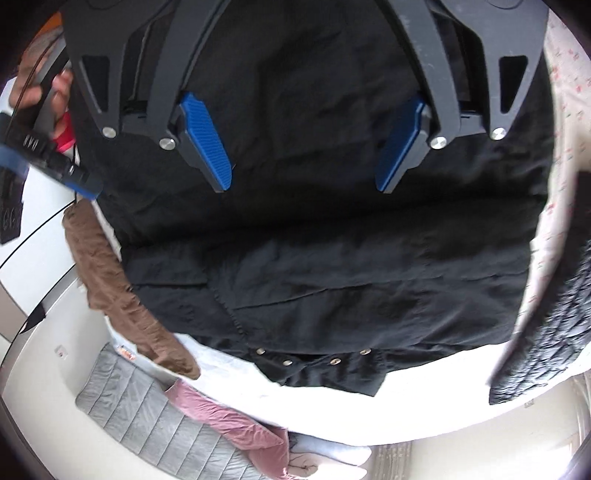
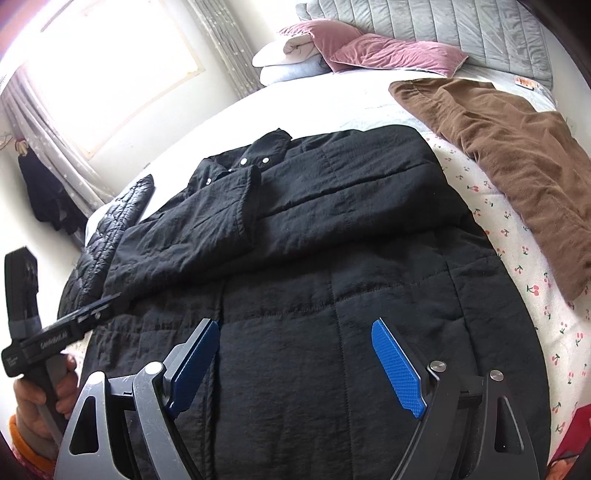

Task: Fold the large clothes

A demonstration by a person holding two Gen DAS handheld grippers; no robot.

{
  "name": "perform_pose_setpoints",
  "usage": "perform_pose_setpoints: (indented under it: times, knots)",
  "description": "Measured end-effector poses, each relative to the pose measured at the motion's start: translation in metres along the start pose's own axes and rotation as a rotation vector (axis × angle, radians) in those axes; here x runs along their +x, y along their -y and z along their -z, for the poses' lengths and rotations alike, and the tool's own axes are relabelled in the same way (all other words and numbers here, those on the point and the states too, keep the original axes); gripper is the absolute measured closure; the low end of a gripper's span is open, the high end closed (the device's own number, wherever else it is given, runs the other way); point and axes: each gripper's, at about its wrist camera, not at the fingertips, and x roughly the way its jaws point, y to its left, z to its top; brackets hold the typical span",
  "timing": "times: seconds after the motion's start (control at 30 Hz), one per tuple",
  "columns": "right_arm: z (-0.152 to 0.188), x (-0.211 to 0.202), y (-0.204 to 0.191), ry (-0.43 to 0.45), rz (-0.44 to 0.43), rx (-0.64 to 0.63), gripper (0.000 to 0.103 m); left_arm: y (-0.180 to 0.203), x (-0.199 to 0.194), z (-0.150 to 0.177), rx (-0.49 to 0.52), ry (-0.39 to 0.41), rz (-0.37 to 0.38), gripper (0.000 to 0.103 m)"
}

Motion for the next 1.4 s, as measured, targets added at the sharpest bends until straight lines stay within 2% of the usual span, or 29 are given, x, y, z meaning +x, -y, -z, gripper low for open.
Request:
perform_pose_setpoints:
  times: [0.1, 0.2, 0.3, 0.43, 0.6, 0.73, 0.87, 0.9, 1.03, 1.17, 1.4]
  knots:
    - [0.0, -0.018, -0.006, 0.024, -0.014, -0.033, 0.017, -0.027, -0.034, 0.028, -0.01, -0.047, -0.081, 0.02]
    - [0.007, -0.04, -0.005, 0.055, -0.023, -0.038, 0.017, -0.053, -0.068, 0.059, -0.007, -0.061, -0.136, 0.017]
    - [0.021, -0.062, 0.004, 0.036, -0.031, -0.066, 0.017, -0.072, -0.094, 0.088, -0.011, -0.07, -0.188, 0.009]
    - [0.047, -0.095, 0.029, 0.015, -0.037, -0.07, 0.013, -0.089, -0.115, 0.12, -0.012, -0.098, -0.195, 0.005]
    - [0.085, -0.124, 0.073, -0.018, 0.013, -0.04, 0.012, -0.106, -0.125, 0.158, -0.006, -0.118, -0.136, 0.005]
    - [0.118, -0.139, 0.115, -0.06, -0.049, 0.043, 0.012, -0.116, -0.122, 0.185, -0.012, -0.135, -0.076, 0.005]
    - [0.146, -0.145, 0.154, -0.071, -0.091, 0.157, 0.012, -0.126, -0.118, 0.207, -0.061, -0.153, 0.053, 0.005]
    - [0.152, -0.146, 0.164, -0.067, -0.094, 0.186, 0.012, -0.13, -0.118, 0.212, -0.08, -0.158, 0.102, 0.005]
    - [0.171, -0.143, 0.192, -0.077, -0.08, 0.278, 0.012, -0.145, -0.114, 0.228, -0.171, -0.167, 0.214, 0.005]
    - [0.182, -0.135, 0.199, -0.149, 0.01, 0.272, 0.012, -0.153, -0.117, 0.238, -0.238, -0.15, 0.259, 0.005]
    - [0.193, -0.131, 0.197, -0.146, -0.039, 0.275, 0.012, -0.14, -0.121, 0.252, -0.226, -0.175, 0.354, 0.005]
